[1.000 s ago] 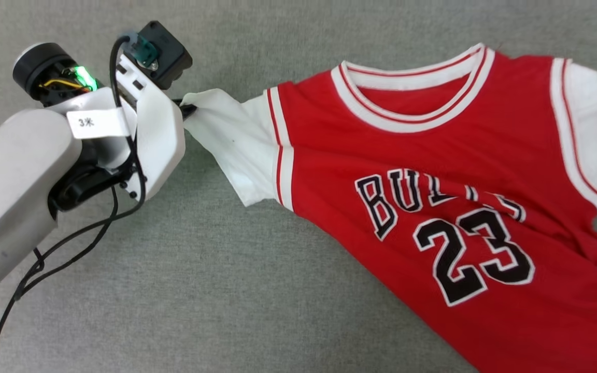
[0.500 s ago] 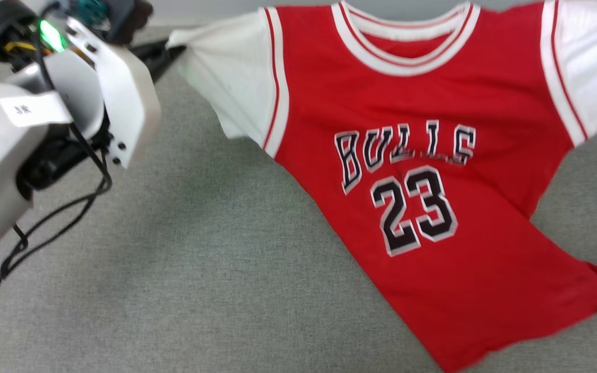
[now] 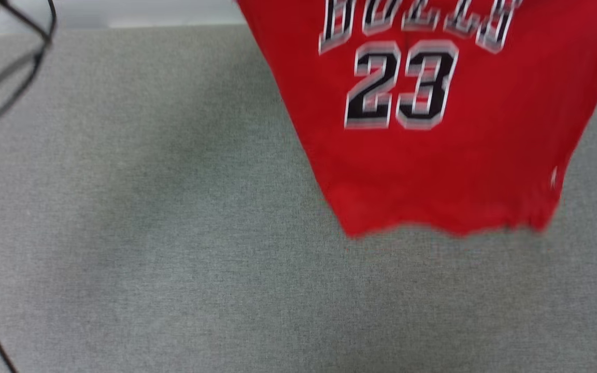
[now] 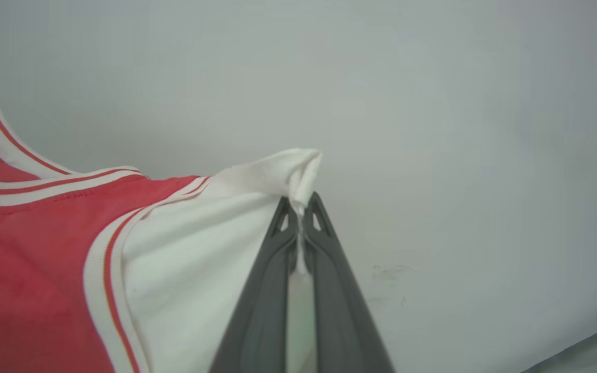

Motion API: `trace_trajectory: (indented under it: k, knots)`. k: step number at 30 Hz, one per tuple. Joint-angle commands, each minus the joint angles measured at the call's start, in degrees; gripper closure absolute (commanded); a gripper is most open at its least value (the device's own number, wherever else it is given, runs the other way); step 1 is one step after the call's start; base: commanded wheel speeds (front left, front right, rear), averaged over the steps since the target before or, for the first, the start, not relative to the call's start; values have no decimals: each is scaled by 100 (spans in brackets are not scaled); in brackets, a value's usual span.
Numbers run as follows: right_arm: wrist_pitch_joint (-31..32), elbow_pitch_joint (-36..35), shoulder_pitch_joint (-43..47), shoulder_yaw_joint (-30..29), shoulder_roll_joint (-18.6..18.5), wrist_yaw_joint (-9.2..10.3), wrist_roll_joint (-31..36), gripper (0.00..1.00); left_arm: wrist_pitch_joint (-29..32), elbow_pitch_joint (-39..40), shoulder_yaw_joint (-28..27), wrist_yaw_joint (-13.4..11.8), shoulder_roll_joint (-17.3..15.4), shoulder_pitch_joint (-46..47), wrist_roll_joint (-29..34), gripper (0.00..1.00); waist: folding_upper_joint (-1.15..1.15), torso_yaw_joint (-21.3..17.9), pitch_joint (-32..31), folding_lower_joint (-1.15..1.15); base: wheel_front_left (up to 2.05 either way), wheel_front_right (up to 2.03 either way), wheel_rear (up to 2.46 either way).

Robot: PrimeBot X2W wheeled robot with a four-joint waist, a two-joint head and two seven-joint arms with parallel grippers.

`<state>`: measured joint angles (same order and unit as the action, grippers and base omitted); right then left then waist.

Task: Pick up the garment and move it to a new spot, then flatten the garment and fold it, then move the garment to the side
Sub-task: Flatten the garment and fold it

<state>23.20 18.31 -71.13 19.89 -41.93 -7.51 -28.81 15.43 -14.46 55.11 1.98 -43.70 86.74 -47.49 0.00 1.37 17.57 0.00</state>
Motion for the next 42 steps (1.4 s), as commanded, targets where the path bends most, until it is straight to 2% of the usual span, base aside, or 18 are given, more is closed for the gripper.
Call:
trace_trajectory:
  k: [1, 10, 20, 26, 33, 39, 42]
  knots:
    - [-50, 166, -387, -62, 153, 4, 139, 100, -84, -203, -59, 19, 117, 260, 104, 100, 0, -6, 144, 0, 0, 0, 0]
    - [-419, 1092, -2006, -171, 781, 4, 743, 100, -563, -1297, -200, 177, 652, 1493, 558, 100, 0, 70, 590, 0, 0, 0, 0]
    - [-786, 1828, -2692, 179, 1059, 4, 1094, 100, -1208, -2229, -227, 349, 975, 1917, 677, 100, 0, 128, 1011, 0, 0, 0, 0]
    - [-1179, 2231, -2225, 610, 1191, 4, 924, 100, -1624, -2601, -17, 465, 1114, 1477, 600, 100, 0, 126, 1167, 0, 0, 0, 0]
    - [-1786, 2636, -1217, 1168, 1389, 4, 397, 100, -2197, -2753, 131, 503, 1071, 217, 255, 100, 0, 44, 1046, 0, 0, 0, 0]
    - [-2254, 2755, -63, 1673, 1409, 4, -161, 100, -2649, -2593, 173, 330, 1046, -1215, -114, 100, 0, 19, 759, 0, 0, 0, 0]
    - [-2466, 2662, 544, 1919, 1302, 4, -431, 100, -2793, -2384, 176, 202, 1005, -1936, -297, 100, 0, 34, 575, 0, 0, 0, 0]
